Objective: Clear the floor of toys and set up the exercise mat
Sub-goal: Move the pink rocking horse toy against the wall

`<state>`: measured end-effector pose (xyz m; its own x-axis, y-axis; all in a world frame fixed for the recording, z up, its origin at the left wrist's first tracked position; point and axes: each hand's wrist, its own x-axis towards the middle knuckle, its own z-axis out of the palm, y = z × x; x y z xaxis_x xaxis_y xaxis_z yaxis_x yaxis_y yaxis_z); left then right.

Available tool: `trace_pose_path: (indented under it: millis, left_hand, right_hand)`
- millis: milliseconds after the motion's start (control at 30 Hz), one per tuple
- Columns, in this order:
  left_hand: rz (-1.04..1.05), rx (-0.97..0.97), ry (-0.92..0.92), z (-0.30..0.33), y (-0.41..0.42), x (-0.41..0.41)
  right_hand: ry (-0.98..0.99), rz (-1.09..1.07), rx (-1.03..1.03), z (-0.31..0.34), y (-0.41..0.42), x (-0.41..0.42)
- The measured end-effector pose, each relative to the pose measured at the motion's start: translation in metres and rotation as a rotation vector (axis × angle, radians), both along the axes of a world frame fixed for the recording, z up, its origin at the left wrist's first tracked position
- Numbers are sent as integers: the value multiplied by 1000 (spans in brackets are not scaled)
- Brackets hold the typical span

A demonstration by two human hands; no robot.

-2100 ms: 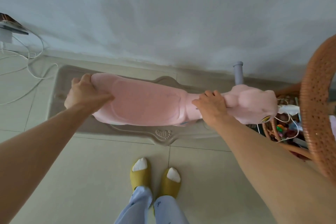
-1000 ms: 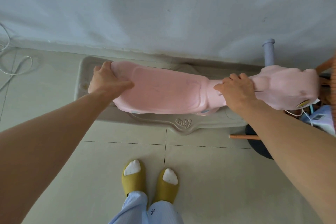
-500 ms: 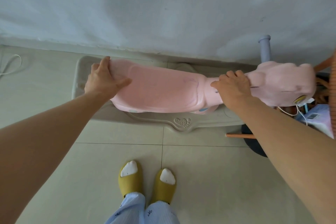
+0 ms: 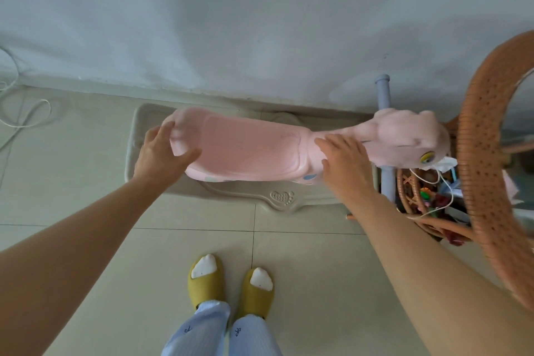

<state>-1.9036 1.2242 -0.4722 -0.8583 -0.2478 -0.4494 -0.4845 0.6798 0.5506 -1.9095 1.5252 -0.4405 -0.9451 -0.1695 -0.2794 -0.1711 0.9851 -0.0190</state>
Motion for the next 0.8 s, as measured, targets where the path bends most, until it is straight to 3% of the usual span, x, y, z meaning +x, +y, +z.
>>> trace_pose_path:
  millis: [333, 600, 800]
  left_hand:
    - [57, 79, 51, 111, 8, 41]
    - [73, 172, 211, 215, 20, 39]
    - [90, 303, 323, 294, 34, 39]
  right_hand:
    - [122, -212, -278, 92, -6, 79]
    - [295, -229, -332, 188, 3, 89]
    - [294, -309, -467, 253, 14, 91]
